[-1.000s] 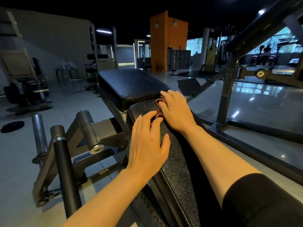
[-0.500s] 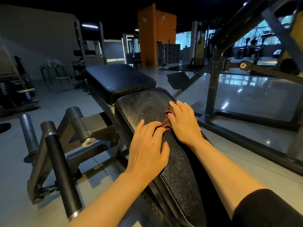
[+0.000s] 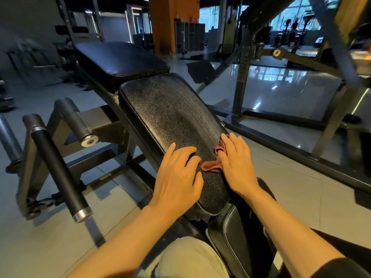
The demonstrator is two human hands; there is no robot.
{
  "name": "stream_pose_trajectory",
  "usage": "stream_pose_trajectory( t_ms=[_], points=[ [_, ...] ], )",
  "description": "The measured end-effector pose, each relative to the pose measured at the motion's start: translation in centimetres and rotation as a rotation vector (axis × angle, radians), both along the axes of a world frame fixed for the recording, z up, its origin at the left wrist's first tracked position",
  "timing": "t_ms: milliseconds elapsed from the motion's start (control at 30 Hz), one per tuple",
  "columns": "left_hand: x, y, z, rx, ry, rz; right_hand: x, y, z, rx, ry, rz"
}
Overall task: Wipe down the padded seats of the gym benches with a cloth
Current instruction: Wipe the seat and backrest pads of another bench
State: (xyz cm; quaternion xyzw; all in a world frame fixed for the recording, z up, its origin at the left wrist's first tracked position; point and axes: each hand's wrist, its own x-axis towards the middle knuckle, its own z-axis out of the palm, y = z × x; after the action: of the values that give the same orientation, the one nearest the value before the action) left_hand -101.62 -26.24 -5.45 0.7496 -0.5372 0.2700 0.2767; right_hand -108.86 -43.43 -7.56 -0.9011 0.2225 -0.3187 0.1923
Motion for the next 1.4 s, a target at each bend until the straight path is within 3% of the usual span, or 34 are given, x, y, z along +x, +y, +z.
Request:
stream_pose_trajectory(
  t_ms=[167,467,733,1000,1233,1400],
  points=[
    [1.3,1.2,0.5,-0.059,-0.005,0.005,1.3,1.7,0.7,-0.025,0.016,-0.052],
    [8.8,4.1,4.7,-0.159,0.104,0.237,11.1,6.6,8.2,-0.176,0.042,0.188],
    [13.8,4.9,7.7,-0.298,0.266,0.198,19.2,9.1,13.5,-0.253,-0.004,0.323],
    [12.9,4.0,7.7,-0.362,0.294,0.145,19.0,8.6,13.7,-0.196,-0.038,0.361],
    [12.0,4.4,6.0,-0.296,0.166,0.137,16.3,7.2,11.4,-0.311,-0.067,0.468],
    [12.3,2.7,7.3,-0.215,0.063,0.191,17.5,4.1,13.5,-0.271,-0.032,0.345]
  ],
)
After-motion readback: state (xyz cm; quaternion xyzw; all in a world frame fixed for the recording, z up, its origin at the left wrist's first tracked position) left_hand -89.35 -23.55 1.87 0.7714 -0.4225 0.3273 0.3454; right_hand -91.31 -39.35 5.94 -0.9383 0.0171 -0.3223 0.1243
